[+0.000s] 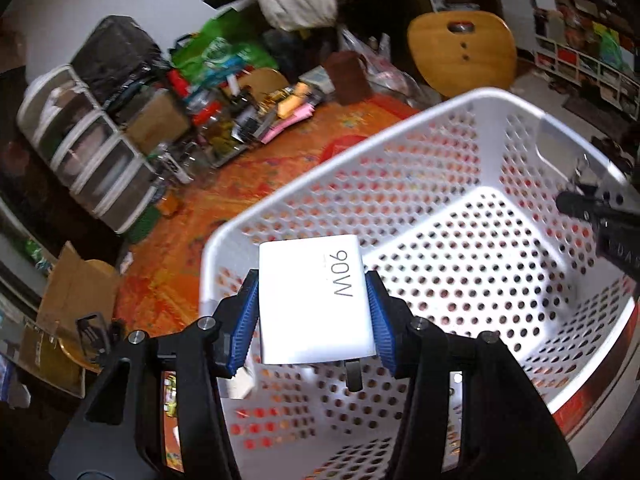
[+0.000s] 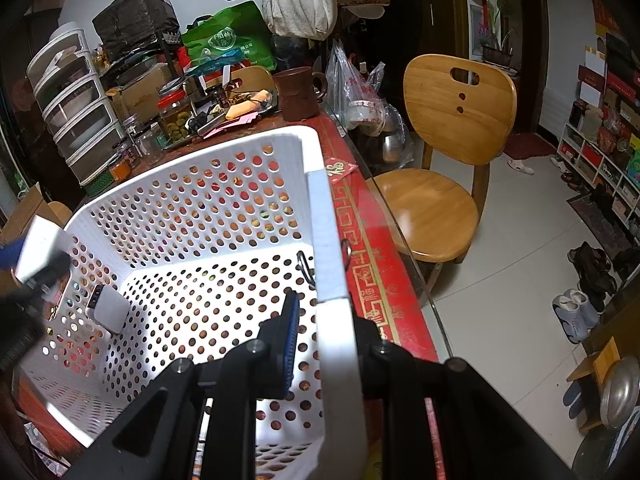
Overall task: Organize rigid objects
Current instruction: 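Lower the flat white charger into the basket and open the left tool, then grasp the white USB charger cube with the left tool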
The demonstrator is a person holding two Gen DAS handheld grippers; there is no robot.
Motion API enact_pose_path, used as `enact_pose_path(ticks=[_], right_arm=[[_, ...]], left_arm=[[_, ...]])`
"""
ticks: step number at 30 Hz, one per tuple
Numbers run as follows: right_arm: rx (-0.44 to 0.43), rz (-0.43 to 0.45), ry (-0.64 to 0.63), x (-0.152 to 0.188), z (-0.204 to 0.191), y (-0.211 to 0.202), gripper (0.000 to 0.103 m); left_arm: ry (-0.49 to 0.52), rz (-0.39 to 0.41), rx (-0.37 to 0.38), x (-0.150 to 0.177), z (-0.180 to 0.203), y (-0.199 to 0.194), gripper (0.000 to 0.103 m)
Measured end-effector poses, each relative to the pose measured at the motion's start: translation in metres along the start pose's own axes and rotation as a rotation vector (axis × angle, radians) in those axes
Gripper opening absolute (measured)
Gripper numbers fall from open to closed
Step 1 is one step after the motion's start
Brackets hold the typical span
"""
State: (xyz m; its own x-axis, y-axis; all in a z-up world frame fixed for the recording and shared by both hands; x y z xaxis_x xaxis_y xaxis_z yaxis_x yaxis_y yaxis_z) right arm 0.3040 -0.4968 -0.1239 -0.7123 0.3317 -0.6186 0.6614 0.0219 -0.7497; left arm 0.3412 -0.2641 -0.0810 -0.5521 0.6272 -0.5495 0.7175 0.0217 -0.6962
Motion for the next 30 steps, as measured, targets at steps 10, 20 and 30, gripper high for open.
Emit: enact_pose_path(ticks=[10, 20, 30], right_arm=[[-0.004, -0.002, 0.0, 0.0, 0.0, 0.0, 0.017], [0.0, -0.003, -0.006, 0.001, -0.003, 0.001, 0.017], [-0.002, -0.003, -0.01, 0.002, -0.005, 0.0, 0.018]], left_arm=[[0.005, -0.013, 0.001, 0.009, 0.001, 0.012, 0.059], [-0.173, 0.189, -0.191, 0.056, -0.095, -0.062, 0.102], [-0.589, -0.026, -0.126, 0.267, -0.214, -0.001, 0.102]])
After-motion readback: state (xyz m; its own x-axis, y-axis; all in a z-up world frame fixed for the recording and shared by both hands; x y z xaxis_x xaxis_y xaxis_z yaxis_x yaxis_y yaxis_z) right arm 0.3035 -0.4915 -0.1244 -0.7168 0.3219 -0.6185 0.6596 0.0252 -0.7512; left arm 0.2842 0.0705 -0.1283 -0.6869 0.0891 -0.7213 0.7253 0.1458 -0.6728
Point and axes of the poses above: each gripper's, at about its wrist camera, not at the fingertips, and y roughly the way its jaws point, z to its right, x to its underside, the point moved 7 cm from there along y, roughly the way its jaws point, and after that the axes turned 6 degrees about y, right-handed, at the moved point
